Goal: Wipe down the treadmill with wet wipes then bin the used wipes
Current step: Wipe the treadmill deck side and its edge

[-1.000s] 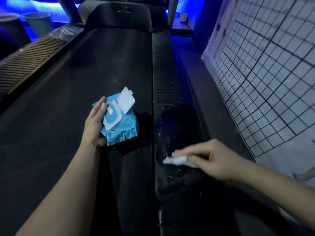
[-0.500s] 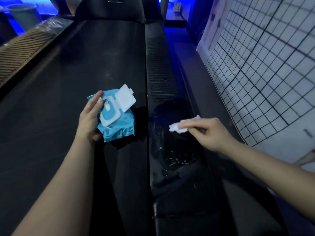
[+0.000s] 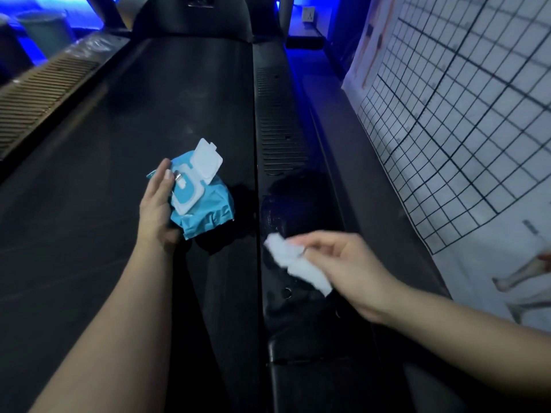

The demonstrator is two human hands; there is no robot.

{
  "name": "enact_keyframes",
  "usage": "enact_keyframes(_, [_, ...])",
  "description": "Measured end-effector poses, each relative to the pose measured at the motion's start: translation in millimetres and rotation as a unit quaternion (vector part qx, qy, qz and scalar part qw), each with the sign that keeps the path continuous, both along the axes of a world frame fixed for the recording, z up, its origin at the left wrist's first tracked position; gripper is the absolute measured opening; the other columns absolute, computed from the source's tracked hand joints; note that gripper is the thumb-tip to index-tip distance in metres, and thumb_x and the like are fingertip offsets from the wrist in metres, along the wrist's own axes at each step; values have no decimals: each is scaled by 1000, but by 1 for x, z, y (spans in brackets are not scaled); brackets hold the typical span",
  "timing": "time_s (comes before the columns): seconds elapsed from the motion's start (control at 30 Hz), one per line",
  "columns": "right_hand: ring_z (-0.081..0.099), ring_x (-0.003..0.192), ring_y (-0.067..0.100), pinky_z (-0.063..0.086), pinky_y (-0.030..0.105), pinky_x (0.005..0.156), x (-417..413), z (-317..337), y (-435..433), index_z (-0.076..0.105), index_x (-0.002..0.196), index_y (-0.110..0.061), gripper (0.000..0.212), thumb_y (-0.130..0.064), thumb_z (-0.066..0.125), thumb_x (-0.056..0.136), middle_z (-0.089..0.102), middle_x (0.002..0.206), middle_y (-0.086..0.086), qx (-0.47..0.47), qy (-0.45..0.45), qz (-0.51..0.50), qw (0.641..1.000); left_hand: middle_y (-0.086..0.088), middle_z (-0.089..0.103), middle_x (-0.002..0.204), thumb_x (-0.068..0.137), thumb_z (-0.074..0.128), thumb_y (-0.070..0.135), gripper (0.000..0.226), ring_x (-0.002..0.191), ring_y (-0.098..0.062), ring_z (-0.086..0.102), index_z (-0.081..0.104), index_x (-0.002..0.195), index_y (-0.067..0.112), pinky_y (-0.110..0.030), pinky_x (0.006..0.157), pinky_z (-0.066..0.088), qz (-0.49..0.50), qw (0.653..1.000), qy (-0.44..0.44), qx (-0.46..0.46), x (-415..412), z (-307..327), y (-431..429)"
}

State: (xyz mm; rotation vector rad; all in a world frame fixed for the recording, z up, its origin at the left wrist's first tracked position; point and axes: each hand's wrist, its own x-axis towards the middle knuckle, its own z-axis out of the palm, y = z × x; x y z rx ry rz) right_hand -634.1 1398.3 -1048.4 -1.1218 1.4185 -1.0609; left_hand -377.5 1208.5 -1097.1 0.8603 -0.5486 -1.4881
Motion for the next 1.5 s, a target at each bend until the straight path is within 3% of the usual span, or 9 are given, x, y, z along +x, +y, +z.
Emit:
enact_keyframes(0.23, [73,82,13,55,26,71,-30,17,-74,77,101,-17,29,3,57,94,78,93,3,-44,-53,-144,987,-6,75,129,104,64,15,34,120,-26,72,68,138,19,-45,97,61,-1,1000,-22,5,-1,1,1])
enact_keyframes(0.4, [69,101,2,54,26,93,-17,6,-123,77,110,-32,29,-15,58,97,75,104,-18,-94,148,-85,981,-8,74,130,103,65,13,36,122,-25,70,68,139,16,-45,100,59,-3,1000,-24,10,-1,1,-1])
enact_keyframes(0.57, [67,79,-5,48,7,74,-2,-3,-144,74,118,-37,35,-14,57,97,72,105,-18,-150,392,74,905,-9,75,129,104,64,15,32,121,-28,71,69,136,17,-50,102,58,-4,1000,-20,22,1,0,-4])
enact_keyframes(0.63, [67,105,-2,47,13,99,-7,-14,-140,71,124,-37,38,-12,55,99,70,122,-12,-130,425,158,882,-9,75,128,105,62,15,32,117,-29,73,69,136,17,-47,92,62,-5,1000,-9,29,0,1,-3])
enact_keyframes(0.73, [45,139,8,30,26,121,-18,-19,-127,68,127,-37,39,-12,54,102,57,142,-8,-112,422,229,870,-10,75,127,105,62,14,33,118,-30,73,69,137,17,-48,93,62,-1,1000,-1,29,-1,1,-2])
enact_keyframes(0.97, [51,133,2,34,32,119,-22,-15,-68,73,123,-20,38,1,58,95,67,130,-6,-200,363,359,836,-12,76,124,103,65,9,32,118,-30,73,71,133,16,-49,99,60,20,999,-7,25,-4,1,1])
enact_keyframes(1.17, [66,111,-1,47,16,99,-14,23,-79,75,115,-25,39,3,55,97,74,114,-15,-203,241,199,928,-11,76,126,102,66,10,33,119,-28,72,71,135,15,-45,98,61,19,1000,-12,21,-4,1,2])
enact_keyframes(1.3, [64,106,0,45,12,93,-20,20,-127,78,107,-24,46,7,49,91,72,109,-13,-233,339,93,907,-11,75,126,103,64,10,34,115,-27,74,69,137,16,-44,92,63,15,1000,-5,25,-3,3,2])
enact_keyframes(1.5, [45,101,10,39,21,95,-39,-14,-139,77,113,-24,33,-4,58,96,64,111,-14,-191,477,197,835,-9,77,123,104,63,11,33,115,-28,74,69,136,17,-48,94,62,9,1000,10,27,-3,4,0])
